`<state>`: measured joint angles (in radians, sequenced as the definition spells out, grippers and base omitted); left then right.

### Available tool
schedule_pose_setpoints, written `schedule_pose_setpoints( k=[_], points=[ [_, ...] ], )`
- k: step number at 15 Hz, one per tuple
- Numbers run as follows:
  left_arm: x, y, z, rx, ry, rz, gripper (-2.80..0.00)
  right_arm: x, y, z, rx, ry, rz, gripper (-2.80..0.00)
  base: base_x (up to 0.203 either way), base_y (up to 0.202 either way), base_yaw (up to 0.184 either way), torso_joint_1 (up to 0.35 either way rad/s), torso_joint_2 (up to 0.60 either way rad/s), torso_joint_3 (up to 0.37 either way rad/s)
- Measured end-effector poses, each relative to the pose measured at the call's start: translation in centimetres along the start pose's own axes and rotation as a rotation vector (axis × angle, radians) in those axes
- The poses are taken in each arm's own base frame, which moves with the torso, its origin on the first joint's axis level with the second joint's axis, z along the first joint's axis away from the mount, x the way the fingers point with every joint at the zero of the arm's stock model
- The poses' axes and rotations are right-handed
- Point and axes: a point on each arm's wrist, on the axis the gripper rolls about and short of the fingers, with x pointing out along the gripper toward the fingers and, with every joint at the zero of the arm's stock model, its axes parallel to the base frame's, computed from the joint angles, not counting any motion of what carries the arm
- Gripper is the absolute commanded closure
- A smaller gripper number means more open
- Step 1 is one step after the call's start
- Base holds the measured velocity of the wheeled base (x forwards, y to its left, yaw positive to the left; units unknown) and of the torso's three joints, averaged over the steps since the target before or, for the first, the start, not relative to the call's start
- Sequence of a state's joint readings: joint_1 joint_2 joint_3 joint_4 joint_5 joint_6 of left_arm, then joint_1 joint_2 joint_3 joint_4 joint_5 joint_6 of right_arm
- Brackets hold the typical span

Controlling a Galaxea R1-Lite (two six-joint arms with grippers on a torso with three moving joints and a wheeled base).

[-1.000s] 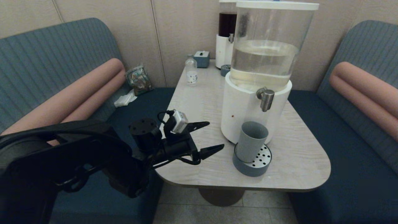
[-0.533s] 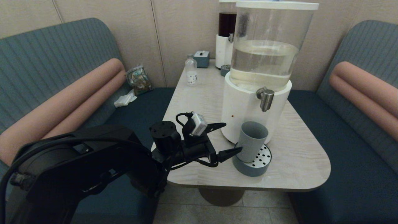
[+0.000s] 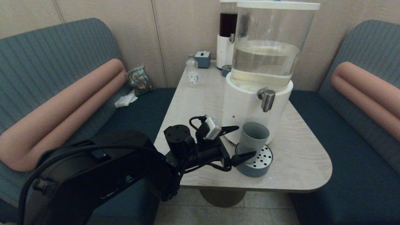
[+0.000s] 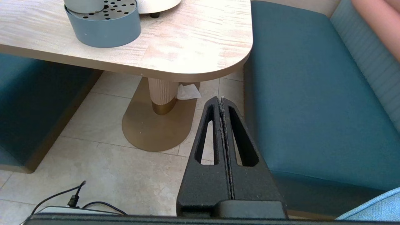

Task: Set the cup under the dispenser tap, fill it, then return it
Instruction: Place the cup next to the water dispenser

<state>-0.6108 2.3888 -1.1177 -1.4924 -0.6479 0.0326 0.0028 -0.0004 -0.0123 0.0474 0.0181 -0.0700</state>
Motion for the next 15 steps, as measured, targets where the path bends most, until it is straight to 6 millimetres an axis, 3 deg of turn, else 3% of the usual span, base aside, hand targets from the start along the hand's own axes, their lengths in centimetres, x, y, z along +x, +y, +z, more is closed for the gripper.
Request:
schedule_pose_setpoints(
  k=[9, 10, 15],
  points=[
    [3.8, 0.6, -0.8, -0.018, 0.005, -0.008, -2.80, 0.0, 0.0, 0.0, 0.000, 0.000, 0.000, 0.00, 0.000, 0.000, 0.000, 0.000, 0.00, 0.000],
    [4.2, 0.7, -1.0, -0.021, 0.008, -0.008, 0.00, 0.0, 0.0, 0.0, 0.000, 0.000, 0.000, 0.00, 0.000, 0.000, 0.000, 0.000, 0.00, 0.000],
    [4.8, 0.8, -1.5, -0.012, -0.005, 0.012, 0.00, 0.0, 0.0, 0.0, 0.000, 0.000, 0.000, 0.00, 0.000, 0.000, 0.000, 0.000, 0.00, 0.000]
  ],
)
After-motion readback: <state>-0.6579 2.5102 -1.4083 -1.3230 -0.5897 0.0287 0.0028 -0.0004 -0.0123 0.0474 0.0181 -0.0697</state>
